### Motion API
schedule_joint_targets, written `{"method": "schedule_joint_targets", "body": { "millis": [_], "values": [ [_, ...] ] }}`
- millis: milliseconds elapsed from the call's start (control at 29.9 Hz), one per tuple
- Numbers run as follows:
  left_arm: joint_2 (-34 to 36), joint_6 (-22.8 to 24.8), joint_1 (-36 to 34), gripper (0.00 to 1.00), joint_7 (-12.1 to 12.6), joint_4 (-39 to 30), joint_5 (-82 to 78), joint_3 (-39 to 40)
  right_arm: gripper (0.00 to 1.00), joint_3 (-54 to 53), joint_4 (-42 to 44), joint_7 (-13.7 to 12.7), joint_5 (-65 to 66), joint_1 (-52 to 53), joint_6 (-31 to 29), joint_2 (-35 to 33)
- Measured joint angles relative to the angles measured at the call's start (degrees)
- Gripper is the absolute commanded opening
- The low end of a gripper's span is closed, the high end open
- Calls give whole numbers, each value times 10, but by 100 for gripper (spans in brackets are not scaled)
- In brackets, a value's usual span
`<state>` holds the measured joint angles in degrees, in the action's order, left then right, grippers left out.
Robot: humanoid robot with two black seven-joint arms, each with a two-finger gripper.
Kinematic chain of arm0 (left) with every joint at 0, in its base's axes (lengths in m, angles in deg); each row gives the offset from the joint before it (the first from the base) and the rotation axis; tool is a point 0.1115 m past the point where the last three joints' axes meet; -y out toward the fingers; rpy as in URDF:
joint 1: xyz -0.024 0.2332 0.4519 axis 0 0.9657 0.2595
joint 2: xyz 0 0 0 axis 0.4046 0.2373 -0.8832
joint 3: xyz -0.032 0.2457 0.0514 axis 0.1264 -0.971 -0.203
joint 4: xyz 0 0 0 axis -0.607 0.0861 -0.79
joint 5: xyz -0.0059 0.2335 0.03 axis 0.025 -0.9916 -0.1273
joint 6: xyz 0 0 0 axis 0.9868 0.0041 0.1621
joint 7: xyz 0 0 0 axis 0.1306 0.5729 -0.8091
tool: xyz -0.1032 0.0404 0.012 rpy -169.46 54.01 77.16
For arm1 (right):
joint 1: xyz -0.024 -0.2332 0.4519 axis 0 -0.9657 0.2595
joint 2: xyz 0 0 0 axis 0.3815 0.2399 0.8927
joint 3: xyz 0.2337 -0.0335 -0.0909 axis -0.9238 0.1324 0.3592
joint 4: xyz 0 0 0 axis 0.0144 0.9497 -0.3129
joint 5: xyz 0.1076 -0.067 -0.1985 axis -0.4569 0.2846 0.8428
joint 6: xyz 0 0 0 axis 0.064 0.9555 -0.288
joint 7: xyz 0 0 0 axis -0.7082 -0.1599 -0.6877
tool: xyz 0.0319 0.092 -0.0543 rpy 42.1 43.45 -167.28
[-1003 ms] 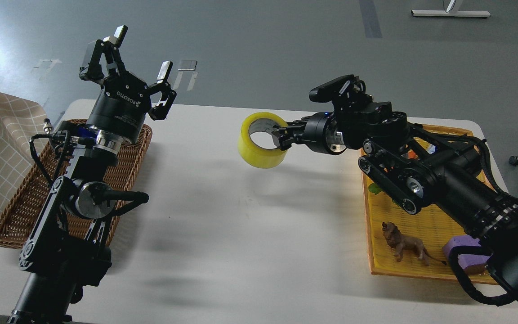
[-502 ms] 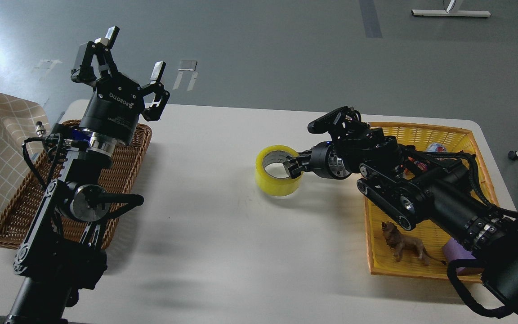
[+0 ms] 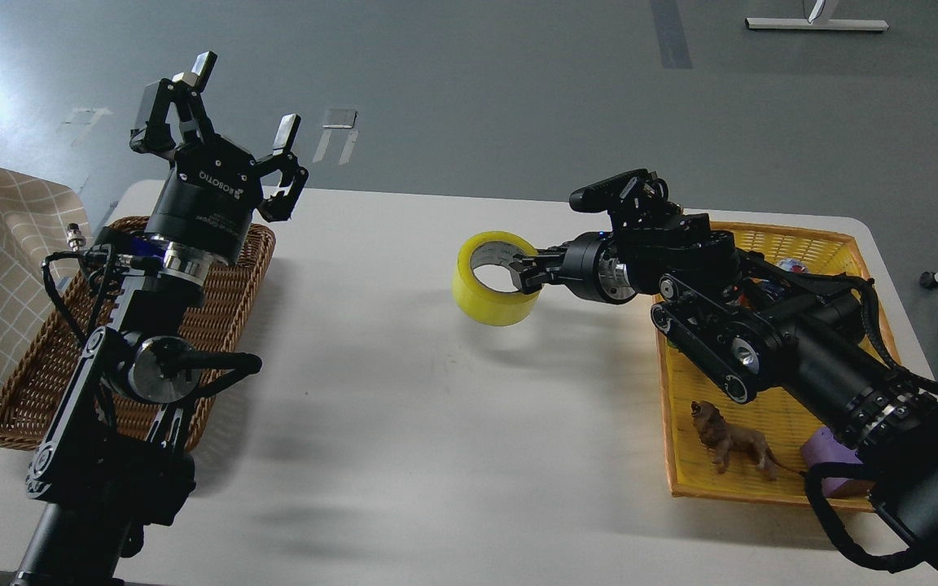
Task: Place and transfer tape with both arms
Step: 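Carry the tape toward the table center and lower it down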
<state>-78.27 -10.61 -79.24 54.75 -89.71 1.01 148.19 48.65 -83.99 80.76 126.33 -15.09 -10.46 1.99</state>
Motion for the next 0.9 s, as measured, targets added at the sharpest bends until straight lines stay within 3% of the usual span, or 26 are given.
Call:
{"method": "schedule_joint_targets", "body": {
  "millis": [836, 869, 903],
  "values": [
    [4, -1, -1, 99, 0, 1, -2, 7, 0, 62, -29, -1, -4, -23, 0, 0],
    [4, -1, -1, 99, 0, 1, -2, 7, 1, 62, -29, -1, -4, -23, 0, 0],
    [4, -1, -1, 99, 0, 1, -2, 8, 13, 62, -30, -1, -4, -24, 0, 0]
  ]
}}
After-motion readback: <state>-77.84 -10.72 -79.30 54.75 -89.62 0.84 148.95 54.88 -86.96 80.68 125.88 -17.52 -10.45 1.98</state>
